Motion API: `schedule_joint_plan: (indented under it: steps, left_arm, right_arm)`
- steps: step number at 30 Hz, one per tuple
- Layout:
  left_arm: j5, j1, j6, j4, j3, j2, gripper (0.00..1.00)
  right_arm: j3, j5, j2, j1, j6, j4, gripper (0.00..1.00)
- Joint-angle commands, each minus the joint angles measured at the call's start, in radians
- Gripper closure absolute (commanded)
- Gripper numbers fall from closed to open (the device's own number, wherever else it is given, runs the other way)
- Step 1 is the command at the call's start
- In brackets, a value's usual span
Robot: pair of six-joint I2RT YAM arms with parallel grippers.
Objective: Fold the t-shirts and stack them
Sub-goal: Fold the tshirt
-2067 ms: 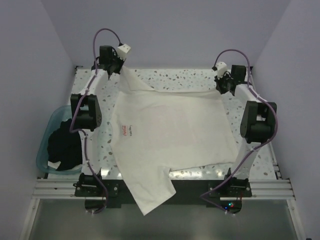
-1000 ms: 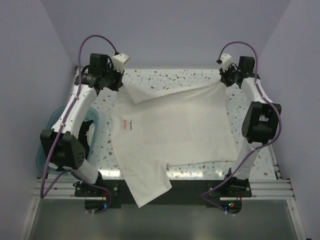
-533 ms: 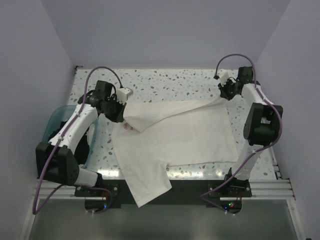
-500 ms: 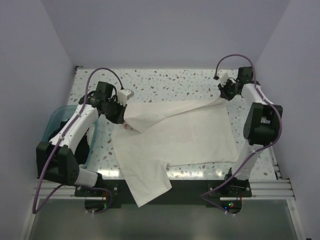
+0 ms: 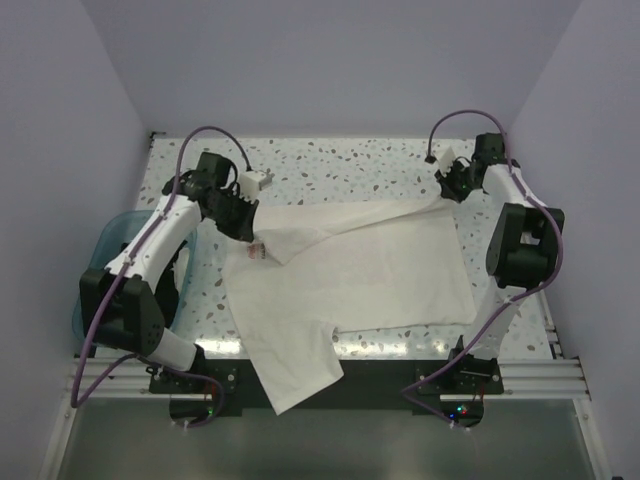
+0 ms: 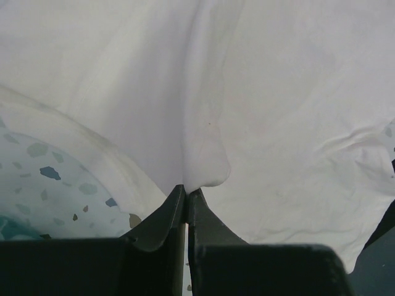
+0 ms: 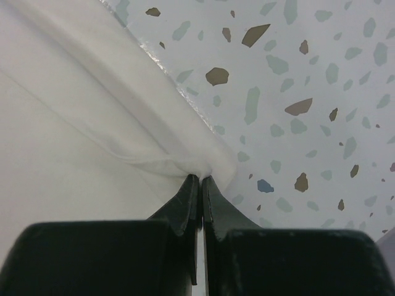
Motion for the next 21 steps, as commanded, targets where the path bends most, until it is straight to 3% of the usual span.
schedule_joint_plan:
  steps: [1, 6, 13, 18, 21]
  left_arm:
    - [0.052, 0.019, -0.002, -0.048, 0.102, -0.027, 1.00]
    - [0.074, 0.020, 0.015, -0.087, 0.092, -0.033, 1.00]
    - [0.134, 0.017, 0.049, -0.075, -0.062, -0.007, 1.00]
    - [0.077, 0.015, 0.029, -0.025, -0.112, 0.037, 1.00]
    - [0.049, 0.016, 0.052, -0.038, -0.111, 0.095, 0.96]
  right_arm:
    - [0.035, -0.016, -0.050, -0.011, -0.073, -0.052, 1.00]
    - [-0.007, -0.001, -0.056, -0.019, -0.141, -0.057, 1.00]
    - [-0.047, 0.036, -0.026, -0.020, -0.213, -0.057, 1.00]
    - [-0.081, 0.088, -0.007, -0.019, -0.288, -0.060, 1.00]
    - [-0.094, 0.120, 0.000, -0.020, -0.309, -0.071, 0.91]
